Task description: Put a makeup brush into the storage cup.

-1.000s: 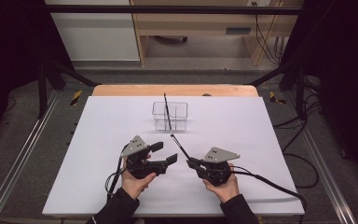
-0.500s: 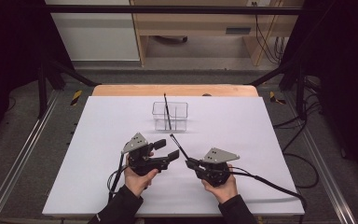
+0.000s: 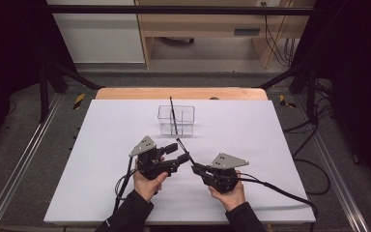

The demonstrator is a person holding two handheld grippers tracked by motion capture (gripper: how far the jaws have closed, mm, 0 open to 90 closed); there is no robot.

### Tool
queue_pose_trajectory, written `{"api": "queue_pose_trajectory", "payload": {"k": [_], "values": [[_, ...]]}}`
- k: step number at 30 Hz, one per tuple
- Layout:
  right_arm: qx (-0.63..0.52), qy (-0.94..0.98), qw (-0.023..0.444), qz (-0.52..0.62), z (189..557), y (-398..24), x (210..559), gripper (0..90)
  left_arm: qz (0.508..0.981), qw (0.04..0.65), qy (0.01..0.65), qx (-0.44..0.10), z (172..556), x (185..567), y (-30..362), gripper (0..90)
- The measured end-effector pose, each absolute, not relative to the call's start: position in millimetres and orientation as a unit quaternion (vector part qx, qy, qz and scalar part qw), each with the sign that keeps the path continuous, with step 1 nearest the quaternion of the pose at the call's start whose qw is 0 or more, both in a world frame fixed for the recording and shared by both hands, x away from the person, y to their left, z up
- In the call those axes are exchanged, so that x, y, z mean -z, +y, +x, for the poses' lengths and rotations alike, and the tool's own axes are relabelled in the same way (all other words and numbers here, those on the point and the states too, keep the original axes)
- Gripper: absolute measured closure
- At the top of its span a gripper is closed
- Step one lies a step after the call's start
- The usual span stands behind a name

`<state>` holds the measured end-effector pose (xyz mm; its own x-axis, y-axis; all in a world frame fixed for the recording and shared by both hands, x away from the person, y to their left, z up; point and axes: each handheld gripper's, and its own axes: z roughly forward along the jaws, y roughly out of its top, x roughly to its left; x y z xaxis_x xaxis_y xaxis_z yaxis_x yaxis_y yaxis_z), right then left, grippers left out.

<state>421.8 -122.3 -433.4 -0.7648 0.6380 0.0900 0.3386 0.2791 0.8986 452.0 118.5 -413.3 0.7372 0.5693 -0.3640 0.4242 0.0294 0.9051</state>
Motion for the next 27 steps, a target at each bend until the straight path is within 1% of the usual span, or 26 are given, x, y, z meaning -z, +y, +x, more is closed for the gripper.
{"api": "queue_pose_trajectory", "payload": {"k": [5,12,20,27], "values": [[-0.516,0.785,0.144,0.312,421.8,-121.8,433.9,84.2,0.690,0.628,0.358,-0.050,453.6,413.7,116.6,40.4],[-0.521,0.781,0.142,0.313,421.4,-121.0,434.3,84.3,0.686,0.632,0.359,-0.037,454.8,414.2,115.6,53.2],[-0.523,0.780,0.140,0.314,421.3,-120.4,434.9,84.2,0.681,0.635,0.362,-0.031,454.8,413.8,116.0,64.6],[-0.524,0.780,0.137,0.314,421.3,-119.8,435.5,84.2,0.678,0.637,0.365,-0.032,454.3,413.6,115.4,72.8]]}}
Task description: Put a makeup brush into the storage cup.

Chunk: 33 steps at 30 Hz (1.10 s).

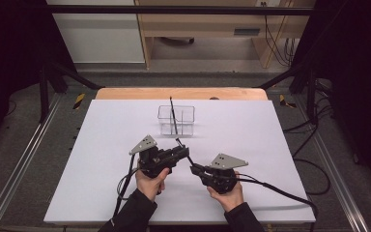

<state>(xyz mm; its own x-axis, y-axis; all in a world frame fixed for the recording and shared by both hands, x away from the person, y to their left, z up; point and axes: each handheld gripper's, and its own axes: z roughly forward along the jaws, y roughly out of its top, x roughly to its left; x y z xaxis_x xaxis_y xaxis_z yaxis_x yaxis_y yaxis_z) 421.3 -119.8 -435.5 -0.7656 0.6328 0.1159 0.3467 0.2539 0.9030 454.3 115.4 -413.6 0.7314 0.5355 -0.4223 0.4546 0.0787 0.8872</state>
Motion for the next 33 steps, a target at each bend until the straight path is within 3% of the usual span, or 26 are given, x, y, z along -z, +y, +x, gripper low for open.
{"api": "queue_pose_trajectory", "payload": {"k": [26,29,33], "values": [[-0.527,0.779,0.137,0.311,421.3,-119.2,435.9,81.4,0.681,0.654,0.329,-0.029,443.7,405.2,109.7,83.3],[-0.526,0.780,0.136,0.310,421.2,-119.1,435.6,75.8,0.686,0.651,0.322,-0.039,441.5,403.5,108.5,83.3],[-0.527,0.776,0.145,0.315,421.4,-119.9,433.9,60.1,0.692,0.646,0.319,-0.052,440.7,402.0,110.0,83.4]]}}
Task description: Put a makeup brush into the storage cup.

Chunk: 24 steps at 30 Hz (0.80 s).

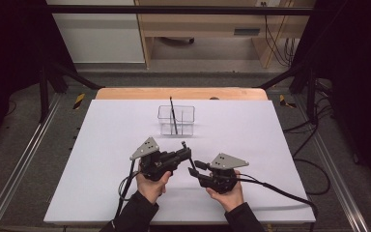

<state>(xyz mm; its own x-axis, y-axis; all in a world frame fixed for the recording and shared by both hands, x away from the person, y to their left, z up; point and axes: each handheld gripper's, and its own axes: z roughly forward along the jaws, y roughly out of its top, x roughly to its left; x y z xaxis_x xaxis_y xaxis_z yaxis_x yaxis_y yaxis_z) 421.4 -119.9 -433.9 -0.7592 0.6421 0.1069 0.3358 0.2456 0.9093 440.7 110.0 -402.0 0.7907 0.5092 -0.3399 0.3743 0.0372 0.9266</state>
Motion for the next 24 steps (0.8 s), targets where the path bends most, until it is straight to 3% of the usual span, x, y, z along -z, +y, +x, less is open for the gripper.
{"api": "queue_pose_trajectory", "payload": {"k": [15,24], "values": [[-0.512,0.770,0.169,0.342,423.5,-124.8,428.5,26.9,0.712,0.613,0.328,-0.104,441.3,392.6,128.3,83.4],[-0.495,0.769,0.180,0.362,423.7,-128.8,425.9,15.3,0.716,0.597,0.338,-0.126,442.2,387.0,141.7,83.4]]}}
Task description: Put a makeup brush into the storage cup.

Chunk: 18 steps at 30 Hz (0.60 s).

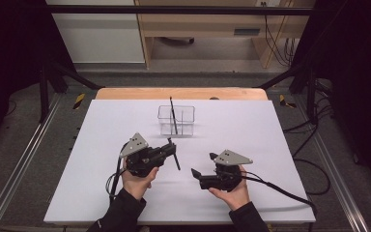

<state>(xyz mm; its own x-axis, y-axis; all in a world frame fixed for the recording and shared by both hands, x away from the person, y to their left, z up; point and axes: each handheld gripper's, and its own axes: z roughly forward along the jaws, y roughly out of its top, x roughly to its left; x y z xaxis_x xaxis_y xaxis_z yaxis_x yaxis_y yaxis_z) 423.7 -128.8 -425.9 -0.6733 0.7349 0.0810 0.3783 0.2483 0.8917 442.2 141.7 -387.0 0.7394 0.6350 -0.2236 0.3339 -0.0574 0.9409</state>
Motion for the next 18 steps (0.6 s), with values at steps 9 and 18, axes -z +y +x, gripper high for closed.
{"api": "queue_pose_trajectory", "payload": {"k": [9,18], "values": [[-0.487,0.768,0.182,0.374,423.8,-135.6,424.5,11.6,0.719,0.587,0.343,-0.143,444.7,377.9,151.5,83.4],[-0.489,0.754,0.197,0.392,423.5,-154.1,419.6,10.3,0.722,0.581,0.340,-0.156,448.8,366.2,155.1,83.3]]}}
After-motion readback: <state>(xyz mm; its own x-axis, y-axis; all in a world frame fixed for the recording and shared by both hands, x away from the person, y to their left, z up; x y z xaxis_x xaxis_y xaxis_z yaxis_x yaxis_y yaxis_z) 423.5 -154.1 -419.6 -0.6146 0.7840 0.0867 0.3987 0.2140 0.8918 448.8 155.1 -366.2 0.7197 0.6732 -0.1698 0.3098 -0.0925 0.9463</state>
